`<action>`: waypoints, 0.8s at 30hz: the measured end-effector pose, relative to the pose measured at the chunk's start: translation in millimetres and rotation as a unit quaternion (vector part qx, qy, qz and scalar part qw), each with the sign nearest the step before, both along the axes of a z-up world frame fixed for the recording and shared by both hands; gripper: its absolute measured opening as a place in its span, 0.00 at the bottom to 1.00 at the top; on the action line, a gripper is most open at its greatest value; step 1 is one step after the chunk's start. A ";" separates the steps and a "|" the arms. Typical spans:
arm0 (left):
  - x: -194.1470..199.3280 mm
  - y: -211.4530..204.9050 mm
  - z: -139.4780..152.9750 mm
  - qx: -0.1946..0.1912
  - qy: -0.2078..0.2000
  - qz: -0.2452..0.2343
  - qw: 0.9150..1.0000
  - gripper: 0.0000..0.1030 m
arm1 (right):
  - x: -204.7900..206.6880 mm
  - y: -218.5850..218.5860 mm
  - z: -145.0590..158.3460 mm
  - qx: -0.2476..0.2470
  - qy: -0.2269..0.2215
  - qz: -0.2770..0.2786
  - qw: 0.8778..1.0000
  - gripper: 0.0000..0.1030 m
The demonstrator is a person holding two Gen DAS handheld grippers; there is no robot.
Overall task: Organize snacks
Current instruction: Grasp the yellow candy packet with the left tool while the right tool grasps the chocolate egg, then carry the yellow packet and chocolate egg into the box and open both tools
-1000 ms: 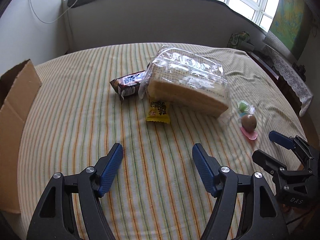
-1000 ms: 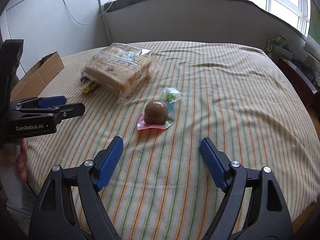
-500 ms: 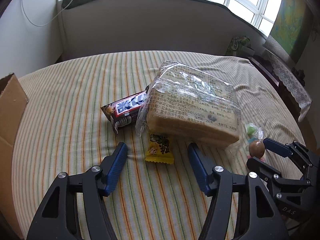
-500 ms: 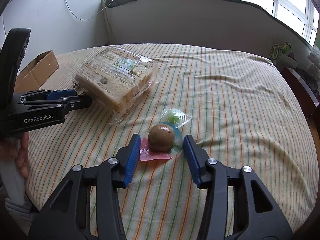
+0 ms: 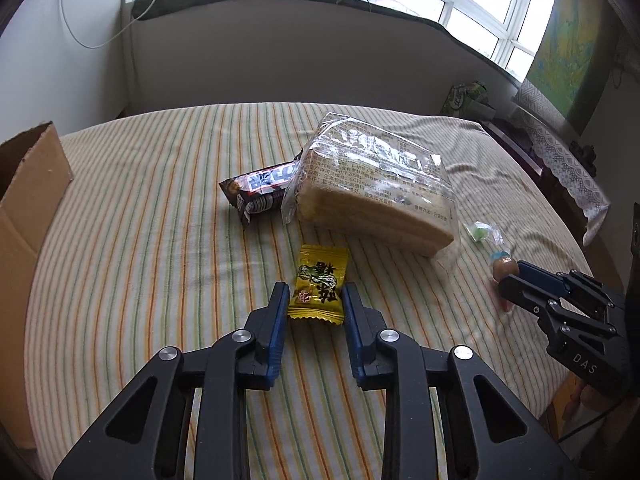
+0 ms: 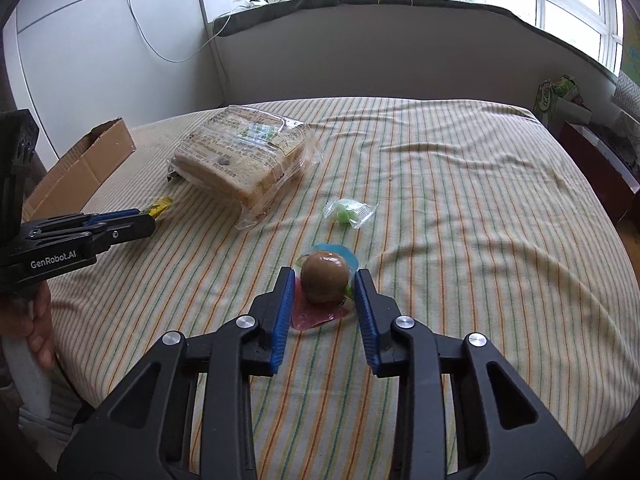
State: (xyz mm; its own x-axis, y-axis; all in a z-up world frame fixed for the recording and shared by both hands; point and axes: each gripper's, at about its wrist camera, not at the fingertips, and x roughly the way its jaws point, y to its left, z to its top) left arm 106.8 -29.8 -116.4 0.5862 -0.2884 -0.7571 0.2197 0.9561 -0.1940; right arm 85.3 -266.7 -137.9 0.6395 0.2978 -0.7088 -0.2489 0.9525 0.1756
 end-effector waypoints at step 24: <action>-52.8 5.4 35.1 -0.028 -0.057 0.009 0.998 0.24 | -29.4 -29.7 34.6 0.084 -0.062 -0.043 0.994 0.27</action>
